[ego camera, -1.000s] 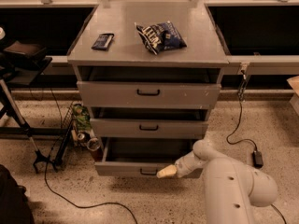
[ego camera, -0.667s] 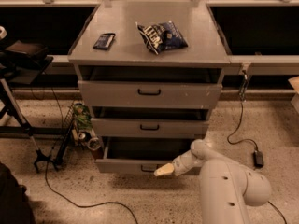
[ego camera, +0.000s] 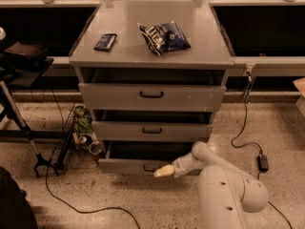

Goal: Close bottom drawer

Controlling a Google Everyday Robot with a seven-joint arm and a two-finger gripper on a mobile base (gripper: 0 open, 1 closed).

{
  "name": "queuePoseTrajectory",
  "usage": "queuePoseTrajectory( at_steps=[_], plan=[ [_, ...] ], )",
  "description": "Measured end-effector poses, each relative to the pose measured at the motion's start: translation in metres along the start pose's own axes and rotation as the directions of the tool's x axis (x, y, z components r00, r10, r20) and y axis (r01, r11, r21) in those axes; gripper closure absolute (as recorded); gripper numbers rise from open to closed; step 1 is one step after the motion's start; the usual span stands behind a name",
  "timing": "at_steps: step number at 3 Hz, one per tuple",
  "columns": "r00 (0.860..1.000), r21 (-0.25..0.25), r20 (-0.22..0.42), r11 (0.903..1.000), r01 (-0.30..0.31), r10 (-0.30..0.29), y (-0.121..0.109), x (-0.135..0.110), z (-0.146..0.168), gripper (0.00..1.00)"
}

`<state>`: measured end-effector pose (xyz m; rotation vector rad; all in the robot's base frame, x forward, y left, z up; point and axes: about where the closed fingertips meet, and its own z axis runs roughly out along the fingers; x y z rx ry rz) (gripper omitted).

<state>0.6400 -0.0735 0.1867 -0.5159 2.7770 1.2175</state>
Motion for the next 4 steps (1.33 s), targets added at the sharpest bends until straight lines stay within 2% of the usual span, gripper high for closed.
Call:
queuePoseTrajectory(
  at_steps=[1,2,4],
  plan=[
    [0.996,-0.05,0.082,0.9984,0.026,-0.021,0.005,-0.023,0.011,0.0],
    [0.988,-0.077,0.15,0.9958,0.049,-0.037,0.009,-0.037,0.013,0.0],
    [0.953,-0.091,0.292,0.9901,0.107,-0.077,0.018,-0.065,0.012,0.0]
  ],
)
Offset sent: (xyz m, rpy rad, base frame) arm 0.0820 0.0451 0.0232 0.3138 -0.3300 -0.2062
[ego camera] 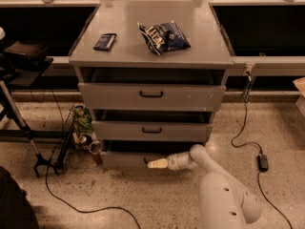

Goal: Close bottom drawer

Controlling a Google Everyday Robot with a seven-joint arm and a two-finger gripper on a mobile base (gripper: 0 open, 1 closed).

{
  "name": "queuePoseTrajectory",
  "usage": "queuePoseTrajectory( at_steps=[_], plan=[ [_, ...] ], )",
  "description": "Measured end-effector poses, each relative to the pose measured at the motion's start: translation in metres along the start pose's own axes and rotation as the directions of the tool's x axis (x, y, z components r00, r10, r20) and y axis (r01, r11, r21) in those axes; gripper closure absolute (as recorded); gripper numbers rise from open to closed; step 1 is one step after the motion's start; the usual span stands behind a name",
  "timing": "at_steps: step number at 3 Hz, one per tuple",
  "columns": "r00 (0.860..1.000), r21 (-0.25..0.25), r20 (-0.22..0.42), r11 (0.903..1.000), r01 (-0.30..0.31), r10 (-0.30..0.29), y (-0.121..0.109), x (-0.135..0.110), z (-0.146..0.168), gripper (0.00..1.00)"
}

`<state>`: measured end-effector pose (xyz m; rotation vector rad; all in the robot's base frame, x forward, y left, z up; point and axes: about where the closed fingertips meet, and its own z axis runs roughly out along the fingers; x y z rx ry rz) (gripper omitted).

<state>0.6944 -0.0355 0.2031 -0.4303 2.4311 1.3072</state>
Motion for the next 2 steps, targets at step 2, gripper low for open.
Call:
queuePoseTrajectory(
  at_steps=[2],
  plan=[
    [0.969,0.022,0.237,0.9972,0.072,-0.075,0.016,-0.044,0.006,0.0]
  ],
)
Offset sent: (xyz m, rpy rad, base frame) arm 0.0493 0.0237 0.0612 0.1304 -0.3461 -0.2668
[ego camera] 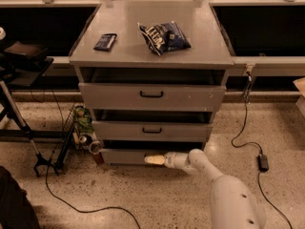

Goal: Close bottom drawer

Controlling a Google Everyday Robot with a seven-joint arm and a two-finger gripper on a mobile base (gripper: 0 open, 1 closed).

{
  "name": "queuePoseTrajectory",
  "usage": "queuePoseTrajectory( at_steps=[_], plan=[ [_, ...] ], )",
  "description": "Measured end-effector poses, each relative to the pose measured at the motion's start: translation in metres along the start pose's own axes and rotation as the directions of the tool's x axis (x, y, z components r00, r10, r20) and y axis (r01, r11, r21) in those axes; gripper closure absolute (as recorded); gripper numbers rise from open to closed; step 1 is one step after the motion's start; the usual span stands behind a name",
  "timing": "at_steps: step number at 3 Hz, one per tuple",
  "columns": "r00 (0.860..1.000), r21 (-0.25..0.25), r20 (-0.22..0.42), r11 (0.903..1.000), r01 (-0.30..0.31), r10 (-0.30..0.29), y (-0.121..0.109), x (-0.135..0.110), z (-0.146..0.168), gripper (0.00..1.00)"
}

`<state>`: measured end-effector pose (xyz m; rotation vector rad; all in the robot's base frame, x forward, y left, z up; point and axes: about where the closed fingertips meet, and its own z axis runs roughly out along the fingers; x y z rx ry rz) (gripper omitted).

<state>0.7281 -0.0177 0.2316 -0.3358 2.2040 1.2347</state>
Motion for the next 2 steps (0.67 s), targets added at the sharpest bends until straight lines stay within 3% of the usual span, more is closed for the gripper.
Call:
queuePoseTrajectory(
  at_steps=[1,2],
  plan=[
    [0.995,0.008,0.098,0.9993,0.037,-0.038,0.0109,-0.0156,0.0034,0.0],
    [0.987,0.013,0.151,0.9981,0.06,-0.062,0.0195,-0.024,0.0049,0.0]
  ],
)
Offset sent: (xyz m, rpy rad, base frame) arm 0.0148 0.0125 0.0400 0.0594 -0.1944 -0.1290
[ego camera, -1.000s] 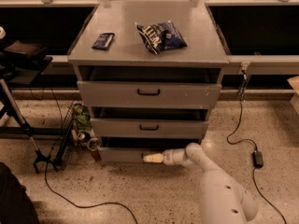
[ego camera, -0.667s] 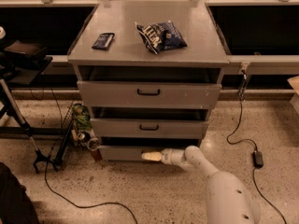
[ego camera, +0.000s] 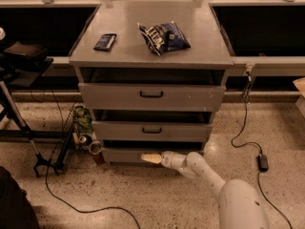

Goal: Close bottom drawer

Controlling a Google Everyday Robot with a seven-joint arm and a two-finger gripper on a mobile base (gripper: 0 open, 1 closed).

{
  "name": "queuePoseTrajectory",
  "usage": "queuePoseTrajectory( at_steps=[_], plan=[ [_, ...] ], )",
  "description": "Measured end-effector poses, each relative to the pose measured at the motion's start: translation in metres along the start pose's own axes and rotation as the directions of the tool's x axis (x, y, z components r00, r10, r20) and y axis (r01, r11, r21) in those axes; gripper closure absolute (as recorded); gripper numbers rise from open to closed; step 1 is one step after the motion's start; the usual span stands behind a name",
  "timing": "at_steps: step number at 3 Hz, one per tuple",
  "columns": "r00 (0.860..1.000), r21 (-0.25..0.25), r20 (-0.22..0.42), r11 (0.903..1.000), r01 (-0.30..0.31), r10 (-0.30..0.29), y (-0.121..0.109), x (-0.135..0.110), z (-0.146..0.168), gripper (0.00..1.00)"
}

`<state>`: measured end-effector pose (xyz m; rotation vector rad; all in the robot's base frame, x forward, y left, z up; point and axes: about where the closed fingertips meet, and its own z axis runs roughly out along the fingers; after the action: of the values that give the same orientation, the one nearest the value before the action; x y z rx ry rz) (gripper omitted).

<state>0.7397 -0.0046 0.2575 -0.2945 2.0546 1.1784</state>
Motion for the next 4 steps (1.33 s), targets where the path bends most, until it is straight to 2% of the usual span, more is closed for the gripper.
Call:
queuePoseTrajectory(
  at_steps=[1,2,3,4],
  plan=[
    [1.0,-0.001,0.001,1.0,0.002,-0.002,0.002,0.001,-0.002,0.0],
    [0.996,-0.003,-0.09,1.0,0.007,-0.007,0.005,0.005,-0.008,0.0],
    [0.981,0.031,-0.195,0.9995,-0.007,0.013,-0.008,0.021,-0.044,0.0],
    [0.959,0.074,-0.281,0.9971,-0.016,0.036,-0.018,0.036,-0.09,0.0]
  ],
)
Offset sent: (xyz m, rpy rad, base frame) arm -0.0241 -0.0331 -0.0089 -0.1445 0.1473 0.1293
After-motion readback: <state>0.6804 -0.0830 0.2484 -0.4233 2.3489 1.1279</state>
